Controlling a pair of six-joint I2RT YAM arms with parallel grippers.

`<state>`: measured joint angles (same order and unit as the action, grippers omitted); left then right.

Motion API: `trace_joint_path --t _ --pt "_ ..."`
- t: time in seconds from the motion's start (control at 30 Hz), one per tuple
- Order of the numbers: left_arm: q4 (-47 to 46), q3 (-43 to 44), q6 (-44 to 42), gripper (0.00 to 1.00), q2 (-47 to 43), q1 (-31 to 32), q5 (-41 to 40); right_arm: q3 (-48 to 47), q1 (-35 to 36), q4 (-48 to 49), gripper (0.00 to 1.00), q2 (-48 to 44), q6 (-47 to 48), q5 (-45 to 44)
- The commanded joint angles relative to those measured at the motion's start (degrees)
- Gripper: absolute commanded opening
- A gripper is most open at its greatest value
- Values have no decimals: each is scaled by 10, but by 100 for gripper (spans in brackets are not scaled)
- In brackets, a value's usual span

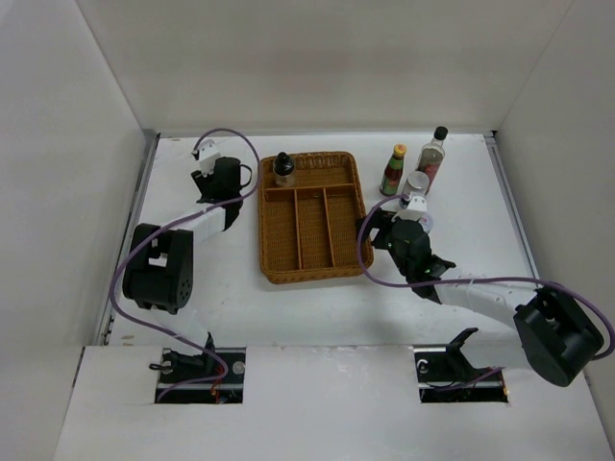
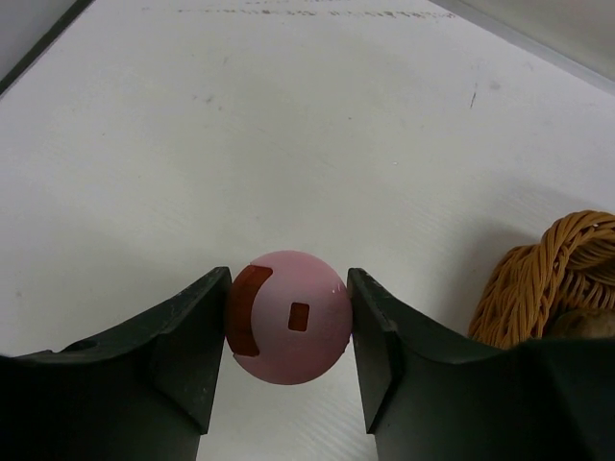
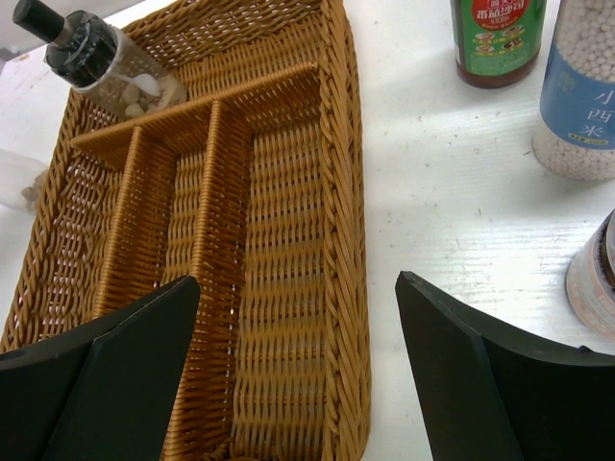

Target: Organize the condiment bottles

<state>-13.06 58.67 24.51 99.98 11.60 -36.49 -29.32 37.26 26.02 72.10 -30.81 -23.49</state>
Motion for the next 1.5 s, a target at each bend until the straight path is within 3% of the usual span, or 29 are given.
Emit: trace_joint_path --t 0.0,0.23,0.4,0.5,0.6,0.67,0.97,1.13,1.2,1.3,1.43,1.47 --pt "-22 -16 2 35 -89 4 -14 -16 7 27 90 -13 5 1" --pt "-23 -67 0 35 -231 91 -12 -15 5 28 90 -8 1 5" --pt "-21 -62 3 35 -251 164 9 -15 7 32 89 -6 4 -1" --pt "-26 -55 4 35 -237 189 24 -19 7 26 76 -7 7 5" --pt "-22 -35 1 35 -204 202 26 -15 7 33 39 -10 9 2" --pt "-28 -32 1 35 -185 208 29 -20 7 25 33 -6 8 5" --pt "-50 -15 -3 37 -80 218 35 -11 7 32 50 -26 10 -7" --pt "-56 -18 -12 44 -56 225 11 -12 7 32 63 -26 12 -9" --pt "-57 -22 -20 54 -59 228 3 -9 7 33 65 -22 9 -11" --pt "-67 -37 -23 78 -73 232 -13 -14 7 24 70 -17 9 -11" --pt "-70 -58 -24 99 -110 234 -16 -17 2 24 73 -6 7 -10" --pt "-74 -68 -23 100 -126 235 -17 -18 4 22 73 -8 8 -10"
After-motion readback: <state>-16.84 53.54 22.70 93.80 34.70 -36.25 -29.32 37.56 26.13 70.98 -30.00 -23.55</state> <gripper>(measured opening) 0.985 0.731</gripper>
